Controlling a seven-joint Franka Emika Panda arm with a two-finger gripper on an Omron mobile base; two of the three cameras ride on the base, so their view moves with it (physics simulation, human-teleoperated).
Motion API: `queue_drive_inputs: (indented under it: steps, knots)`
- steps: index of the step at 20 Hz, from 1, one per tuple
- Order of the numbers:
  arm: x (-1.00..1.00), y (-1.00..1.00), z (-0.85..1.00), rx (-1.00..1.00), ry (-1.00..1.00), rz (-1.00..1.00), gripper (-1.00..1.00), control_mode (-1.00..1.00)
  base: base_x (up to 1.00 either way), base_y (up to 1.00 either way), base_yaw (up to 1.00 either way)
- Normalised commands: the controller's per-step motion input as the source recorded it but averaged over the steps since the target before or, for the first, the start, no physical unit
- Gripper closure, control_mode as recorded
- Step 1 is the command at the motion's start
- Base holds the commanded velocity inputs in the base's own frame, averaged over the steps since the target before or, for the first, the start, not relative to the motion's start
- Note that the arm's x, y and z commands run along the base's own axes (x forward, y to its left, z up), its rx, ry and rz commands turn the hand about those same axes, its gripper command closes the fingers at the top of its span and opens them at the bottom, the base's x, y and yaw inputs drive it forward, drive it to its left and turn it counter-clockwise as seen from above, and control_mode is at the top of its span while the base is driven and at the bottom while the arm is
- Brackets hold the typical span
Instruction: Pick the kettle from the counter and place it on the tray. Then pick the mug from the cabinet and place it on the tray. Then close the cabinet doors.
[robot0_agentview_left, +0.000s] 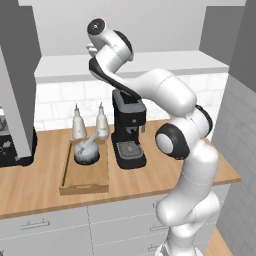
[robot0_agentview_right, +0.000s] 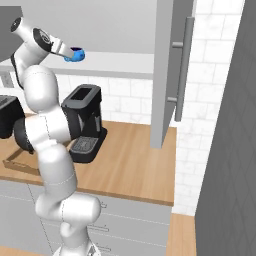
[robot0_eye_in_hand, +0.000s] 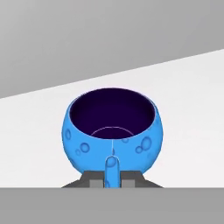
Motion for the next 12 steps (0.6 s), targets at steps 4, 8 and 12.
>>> queue_drive_inputs:
  steps: [4,8,12]
  knots:
    - [-0.83,-0.12,0.00,0.11,-0.06,0.00,1.00,-1.00,0.00,0.00,0.00]
    - [-1.00,-0.02,-0.01,0.17,-0.01,0.06,1.00,-1.00,0.00,0.00,0.00]
    - [-1.00,-0.03,-0.10,0.20,-0.07,0.21,1.00,-1.00,0.00,0.00,0.00]
